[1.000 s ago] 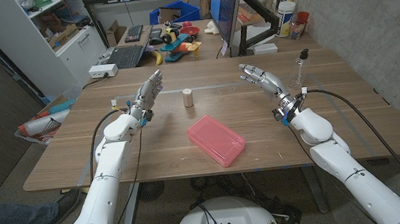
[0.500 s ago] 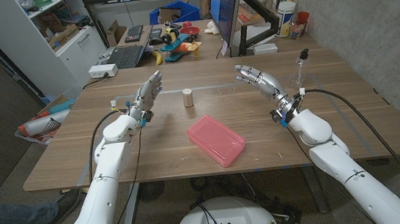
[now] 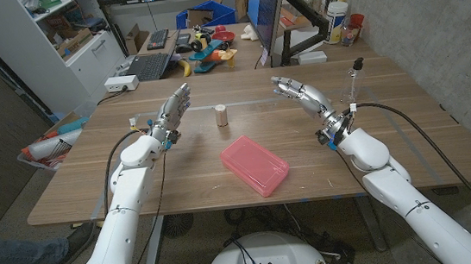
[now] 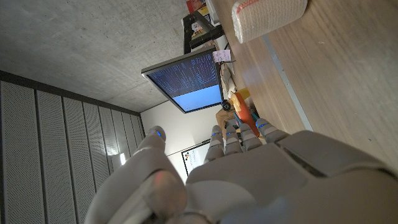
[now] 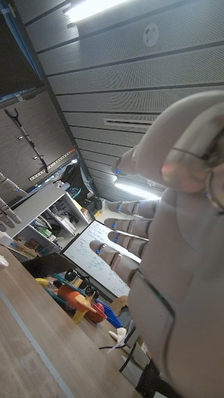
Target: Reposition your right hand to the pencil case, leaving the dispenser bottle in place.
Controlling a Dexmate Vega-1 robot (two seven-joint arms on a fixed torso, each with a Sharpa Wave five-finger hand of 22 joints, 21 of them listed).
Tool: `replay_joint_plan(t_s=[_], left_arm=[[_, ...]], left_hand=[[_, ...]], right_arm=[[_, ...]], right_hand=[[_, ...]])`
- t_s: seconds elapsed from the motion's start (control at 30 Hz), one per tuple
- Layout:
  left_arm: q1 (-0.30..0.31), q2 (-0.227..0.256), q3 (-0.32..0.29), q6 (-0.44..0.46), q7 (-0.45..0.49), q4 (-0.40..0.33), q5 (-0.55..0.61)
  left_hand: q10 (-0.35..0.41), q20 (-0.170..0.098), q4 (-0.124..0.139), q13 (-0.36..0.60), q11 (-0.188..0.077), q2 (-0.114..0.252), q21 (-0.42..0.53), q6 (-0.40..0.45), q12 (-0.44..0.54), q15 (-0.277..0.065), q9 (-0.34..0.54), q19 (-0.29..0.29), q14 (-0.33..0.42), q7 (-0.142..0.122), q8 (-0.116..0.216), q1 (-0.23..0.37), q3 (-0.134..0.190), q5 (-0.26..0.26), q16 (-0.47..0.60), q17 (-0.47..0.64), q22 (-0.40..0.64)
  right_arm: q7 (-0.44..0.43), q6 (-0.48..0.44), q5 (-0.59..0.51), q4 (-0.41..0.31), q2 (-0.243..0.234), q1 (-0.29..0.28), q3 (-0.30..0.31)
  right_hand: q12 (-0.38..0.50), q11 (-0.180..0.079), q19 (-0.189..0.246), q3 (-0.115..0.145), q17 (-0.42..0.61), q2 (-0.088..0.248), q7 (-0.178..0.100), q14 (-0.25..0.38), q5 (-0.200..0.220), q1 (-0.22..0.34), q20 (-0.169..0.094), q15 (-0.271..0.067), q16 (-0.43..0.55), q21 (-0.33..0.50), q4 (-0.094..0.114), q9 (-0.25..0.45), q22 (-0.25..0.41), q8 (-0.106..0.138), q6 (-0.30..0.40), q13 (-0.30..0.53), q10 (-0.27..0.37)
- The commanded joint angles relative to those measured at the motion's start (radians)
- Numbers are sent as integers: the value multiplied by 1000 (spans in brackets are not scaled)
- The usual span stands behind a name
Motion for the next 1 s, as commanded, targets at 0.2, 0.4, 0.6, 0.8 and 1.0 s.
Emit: replay_joint_plan(t_s=[0.2,0.4,0.6,0.8,1.0], left_arm=[[-9,-1,-1,-3,-5,10,-4],[-8,-3,-1,-5,-7,14,-6],[-8,-3,0,-7,-6,11,-4],[-6,-2,-1,-6,-6,6,-4],[-4,-1,0,-5,-6,2,-4]], left_hand=[[0,2,-10,3,1,10,4,-2,9,4,3,-8,-8,7,3,1,1,-1,3,5,3],[-1,2,-11,3,0,10,4,-2,9,5,3,-8,-7,7,3,0,0,-1,4,5,3],[-1,2,-12,3,1,11,4,-2,8,4,3,-9,-8,8,3,0,0,-2,4,5,3],[-1,3,-12,3,1,11,5,-2,8,5,3,-9,-8,7,2,0,0,-2,4,5,3],[0,5,-13,3,0,12,5,-1,9,5,3,-10,-9,8,2,-1,-1,-2,4,5,3]], right_arm=[[31,36,6,-24,-8,-7,-20],[46,52,5,-35,-12,-5,-26],[57,63,0,-44,-16,-6,-34],[61,72,-13,-56,-20,-11,-37],[54,78,-46,-74,-25,-16,-38]], right_hand=[[-2,-6,4,2,3,-2,0,8,4,-1,-4,0,1,2,-4,2,4,1,8,2,8],[-3,-8,4,2,3,-2,-1,9,4,-1,-3,2,1,1,-4,2,4,1,9,2,7],[-3,-8,4,0,3,-2,-1,8,4,-2,-2,1,1,1,-4,2,4,0,10,2,8],[-4,-12,4,0,2,-3,-3,8,4,-2,-1,2,0,1,-6,2,4,-1,10,2,9],[-4,-9,4,-1,2,-4,-5,9,4,-2,0,2,-1,1,-7,2,4,-2,8,2,10]])
